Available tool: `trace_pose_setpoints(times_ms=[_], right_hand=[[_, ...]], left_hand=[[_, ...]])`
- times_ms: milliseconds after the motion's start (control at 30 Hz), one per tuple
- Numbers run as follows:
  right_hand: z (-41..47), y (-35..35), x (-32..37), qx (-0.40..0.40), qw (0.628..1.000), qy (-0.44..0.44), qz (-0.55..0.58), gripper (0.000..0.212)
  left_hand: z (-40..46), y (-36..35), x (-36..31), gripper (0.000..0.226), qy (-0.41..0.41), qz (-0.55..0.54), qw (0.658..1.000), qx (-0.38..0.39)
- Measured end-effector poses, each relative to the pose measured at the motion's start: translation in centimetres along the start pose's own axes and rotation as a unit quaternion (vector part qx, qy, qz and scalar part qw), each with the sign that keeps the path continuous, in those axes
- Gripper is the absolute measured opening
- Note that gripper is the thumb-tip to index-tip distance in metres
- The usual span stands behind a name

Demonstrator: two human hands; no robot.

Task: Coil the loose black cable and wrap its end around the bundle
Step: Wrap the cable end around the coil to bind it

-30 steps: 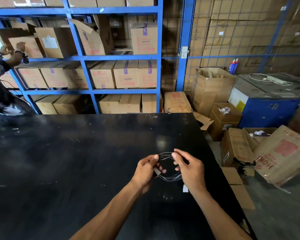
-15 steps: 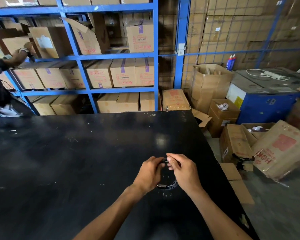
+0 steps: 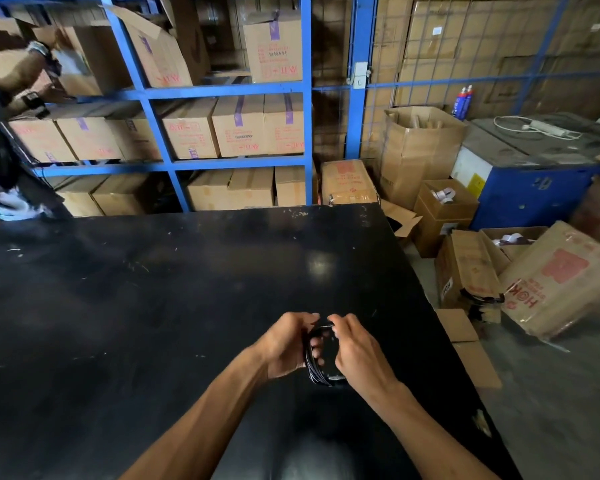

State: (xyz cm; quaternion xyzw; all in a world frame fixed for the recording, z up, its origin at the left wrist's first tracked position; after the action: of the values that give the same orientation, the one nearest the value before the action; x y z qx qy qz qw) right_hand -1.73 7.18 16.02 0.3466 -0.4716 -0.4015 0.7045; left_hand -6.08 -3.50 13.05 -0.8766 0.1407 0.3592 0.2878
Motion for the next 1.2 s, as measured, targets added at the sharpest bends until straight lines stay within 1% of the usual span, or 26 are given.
trace_pose_setpoints(times_ms=[33,67,133,200,233,267,300,367,433,500,567,600,633,667,700,733,767,800,833,933,1000,1067,1100,1133,1167,1200], right_hand=[[-0.2,-0.3,-0.2,0.001,1.000,-0.005,-0.009,0.060],[-0.2,-0.7,-0.4,0.002,1.000,-0.009,-0.013,0.059],[-0.3,-1.3,-0.5,0.004,1.000,-0.009,-0.019,0.058],[-0.4,-2.2,-0.9,0.009,1.000,-0.016,-0.007,0.055],[-0.6,-2.7,-1.2,0.016,1.000,-0.025,-0.001,0.053],[-0.7,-3.2,-1.8,0.021,0.999,-0.039,0.007,0.050],[-0.8,-3.8,-2.4,0.021,0.998,-0.054,0.018,0.046],[-0.6,-4.8,-3.9,-0.001,0.995,-0.085,0.056,0.037],[-0.5,-6.4,-5.2,0.015,0.991,-0.104,0.077,0.035],[-0.3,-7.7,-6.0,0.029,0.988,-0.106,0.110,0.030],[-0.1,-8.6,-6.8,0.045,0.982,-0.113,0.146,0.027],[0.0,-9.2,-7.6,0.056,0.978,-0.121,0.158,0.026],[0.1,-9.6,-8.5,0.066,0.976,-0.125,0.166,0.025],[0.2,-10.0,-9.3,0.074,0.974,-0.127,0.171,0.024],[0.1,-10.3,-10.0,0.080,0.973,-0.126,0.174,0.022],[0.0,-10.7,-10.6,0.085,0.972,-0.126,0.178,0.021],[-0.2,-11.1,-11.0,0.087,0.971,-0.129,0.182,0.021],[-0.3,-11.5,-11.5,0.085,0.969,-0.135,0.187,0.021],[-0.4,-11.8,-12.0,0.078,0.967,-0.145,0.194,0.021],[-0.2,-12.7,-13.0,0.072,0.959,-0.170,0.217,0.021],[0.3,-13.1,-13.6,0.085,0.949,-0.194,0.234,0.019],[0.9,-13.1,-14.7,0.072,0.944,-0.224,0.232,0.018],[1.3,-12.7,-15.5,0.056,0.949,-0.235,0.202,0.017],[1.8,-12.4,-16.3,0.053,0.958,-0.241,0.143,0.018],[2.2,-12.3,-17.1,0.074,0.964,-0.246,0.072,0.022],[2.5,-12.6,-17.8,0.116,0.962,-0.246,0.006,0.027]], left_hand=[[0.3,0.2,0.4,0.040,0.020,-0.002,1.000,-0.002],[0.7,0.6,0.8,0.043,0.033,0.008,0.999,-0.021],[1.5,1.2,1.8,0.041,0.048,0.020,0.997,-0.061],[2.3,1.8,2.9,0.039,0.062,0.006,0.995,-0.082],[2.8,2.1,3.3,0.038,0.056,0.009,0.994,-0.092],[3.3,2.6,3.6,0.036,0.034,0.042,0.992,-0.112],[3.7,3.0,3.7,0.031,0.004,0.103,0.985,-0.141],[4.4,3.6,3.9,0.017,-0.056,0.257,0.945,-0.193],[5.4,3.7,4.3,0.015,-0.075,0.372,0.901,-0.211],[6.4,4.6,4.6,0.015,-0.054,0.418,0.874,-0.241],[7.3,5.2,4.9,0.014,-0.024,0.444,0.860,-0.250],[7.9,5.3,5.3,0.015,-0.006,0.447,0.862,-0.241],[8.6,5.2,5.7,0.016,0.013,0.427,0.876,-0.223],[9.3,5.2,6.3,0.018,0.035,0.367,0.909,-0.197],[9.8,5.1,6.9,0.023,0.063,0.271,0.946,-0.166],[10.3,4.8,7.5,0.027,0.097,0.165,0.973,-0.131],[10.8,4.5,7.9,0.031,0.128,0.074,0.984,-0.103],[11.3,4.5,8.1,0.034,0.149,0.015,0.985,-0.090],[11.8,4.8,8.3,0.035,0.159,-0.005,0.983,-0.095],[12.8,5.8,8.9,0.035,0.166,0.008,0.976,-0.140],[13.5,6.7,9.0,0.036,0.145,0.043,0.972,-0.178],[14.0,7.7,9.0,0.034,0.115,0.089,0.968,-0.205],[14.2,8.4,9.1,0.033,0.106,0.099,0.966,-0.217],[14.4,9.0,9.2,0.033,0.099,0.107,0.963,-0.227],[14.4,9.5,9.2,0.032,0.093,0.119,0.960,-0.235],[14.5,9.9,9.3,0.032,0.089,0.127,0.958,-0.239]])
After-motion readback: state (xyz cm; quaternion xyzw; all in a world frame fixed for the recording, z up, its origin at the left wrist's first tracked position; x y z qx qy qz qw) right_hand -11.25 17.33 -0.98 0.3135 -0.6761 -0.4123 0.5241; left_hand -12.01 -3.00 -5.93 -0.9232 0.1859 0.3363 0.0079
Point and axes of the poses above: each hand's wrist, its own z-axis towards the middle knuckle, its own y-axis out of the back of the hand, x = y × z, the point moved 7 cm from there along z, towards the middle knuckle, and after that the axes turned 4 degrees about y, right-handed, at the moved point
